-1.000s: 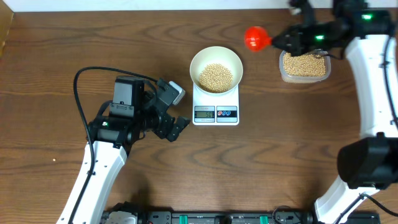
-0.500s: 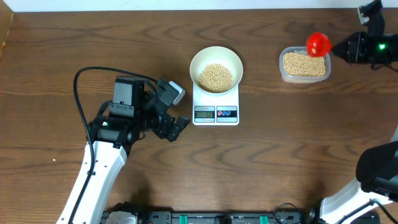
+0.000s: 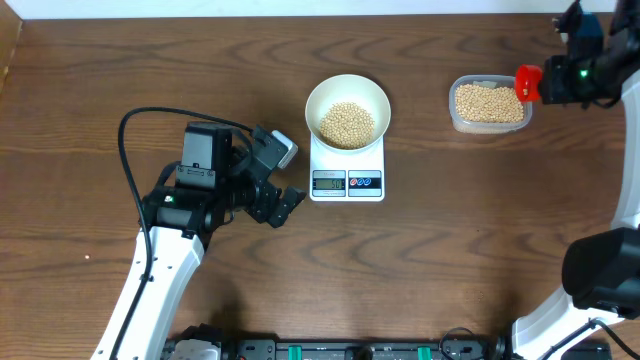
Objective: Scoop item into bowl and weigh 50g on scale
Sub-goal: 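Carry red scoop with right gripper to the clear soybean tub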
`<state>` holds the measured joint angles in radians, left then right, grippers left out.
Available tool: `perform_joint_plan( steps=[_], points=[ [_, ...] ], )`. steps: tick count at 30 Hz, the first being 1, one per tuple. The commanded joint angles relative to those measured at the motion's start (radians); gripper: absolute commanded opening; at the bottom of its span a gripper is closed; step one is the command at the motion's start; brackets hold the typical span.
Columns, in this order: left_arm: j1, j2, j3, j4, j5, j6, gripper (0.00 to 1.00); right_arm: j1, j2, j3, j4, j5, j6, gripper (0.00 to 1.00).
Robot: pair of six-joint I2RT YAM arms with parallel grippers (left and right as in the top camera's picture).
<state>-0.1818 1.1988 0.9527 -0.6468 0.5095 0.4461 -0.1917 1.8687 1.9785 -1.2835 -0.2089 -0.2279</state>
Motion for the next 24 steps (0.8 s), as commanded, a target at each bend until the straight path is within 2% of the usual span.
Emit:
perform_joint_plan(
  steps=[1,8,15,21,24],
  points=[
    [-0.003,0.003,-0.004,-0.001,-0.005,0.009,0.93,0.046,-0.024,0.016,0.014,0.130,0.031,0.01],
    [-0.003,0.003,-0.004,-0.001,-0.005,0.009,0.93,0.171,-0.016,0.014,0.034,0.360,0.068,0.01],
    [-0.003,0.003,-0.004,-0.001,-0.005,0.009,0.93,0.239,-0.011,0.014,0.035,0.499,0.101,0.01],
    [-0.003,0.003,-0.004,-0.001,-0.005,0.009,0.93,0.245,-0.011,0.014,0.039,0.520,0.122,0.01],
    [-0.003,0.003,-0.004,-0.001,-0.005,0.009,0.93,0.230,-0.010,0.014,0.043,0.435,0.157,0.01]
  ],
)
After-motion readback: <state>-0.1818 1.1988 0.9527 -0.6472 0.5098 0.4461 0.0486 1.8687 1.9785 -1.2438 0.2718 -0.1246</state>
